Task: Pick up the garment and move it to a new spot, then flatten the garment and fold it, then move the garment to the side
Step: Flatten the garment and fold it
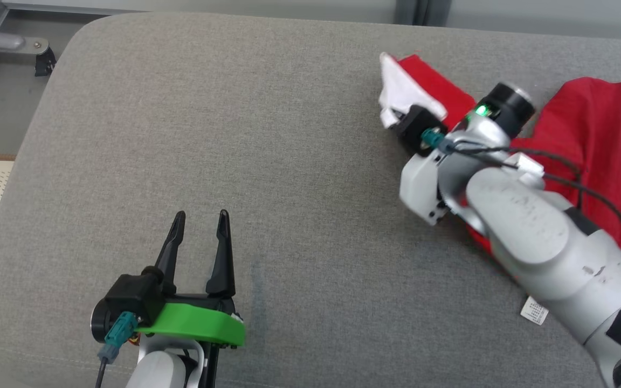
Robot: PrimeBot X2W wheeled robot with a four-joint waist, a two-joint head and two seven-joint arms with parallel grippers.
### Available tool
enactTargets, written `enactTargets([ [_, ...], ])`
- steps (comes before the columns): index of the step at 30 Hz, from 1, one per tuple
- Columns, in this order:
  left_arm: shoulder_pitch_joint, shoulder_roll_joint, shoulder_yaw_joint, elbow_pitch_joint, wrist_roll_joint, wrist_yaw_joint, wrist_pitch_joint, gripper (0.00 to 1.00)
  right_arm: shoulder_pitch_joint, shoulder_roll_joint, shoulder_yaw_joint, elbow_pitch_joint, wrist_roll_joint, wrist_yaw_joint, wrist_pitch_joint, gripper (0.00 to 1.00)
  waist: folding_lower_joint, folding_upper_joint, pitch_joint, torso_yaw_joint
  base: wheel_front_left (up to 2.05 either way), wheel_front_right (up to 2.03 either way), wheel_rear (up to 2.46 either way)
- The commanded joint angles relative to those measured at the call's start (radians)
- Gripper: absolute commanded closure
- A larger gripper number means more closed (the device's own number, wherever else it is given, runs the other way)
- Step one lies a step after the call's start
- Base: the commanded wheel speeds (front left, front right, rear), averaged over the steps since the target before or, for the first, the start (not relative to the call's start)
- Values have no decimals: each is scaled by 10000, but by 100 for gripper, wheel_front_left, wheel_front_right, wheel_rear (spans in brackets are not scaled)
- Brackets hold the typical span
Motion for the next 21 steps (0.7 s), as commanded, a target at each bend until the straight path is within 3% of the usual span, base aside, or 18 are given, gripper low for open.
enactTargets([
  [1,67,27,31,7,65,-38,4,0,298,163,308,-162,89,-20,14,100,0,0,-59,-68,0,0,0],
  [5,23,27,-3,22,92,-46,5,0,731,551,1393,-263,-115,-20,-60,100,0,0,-106,-64,0,0,0],
  [6,15,27,-32,29,83,-45,5,0,896,664,1630,-167,-104,-20,-102,76,0,0,-131,-42,0,0,0],
  [7,6,27,-45,36,79,-48,5,0,1026,768,1796,-115,-29,-20,-194,25,0,0,-156,-22,0,0,0],
  [8,4,27,-49,37,70,-52,5,0,1180,884,1963,-54,95,-20,-273,0,0,0,-193,2,0,0,0],
  [13,181,27,51,53,80,-32,5,0,1719,1011,2019,-24,925,-20,-765,0,0,0,-390,7,0,0,0],
  [21,402,27,44,-16,112,-20,5,0,2297,1017,-472,213,1972,-20,-1187,0,0,0,-558,-20,0,0,0],
])
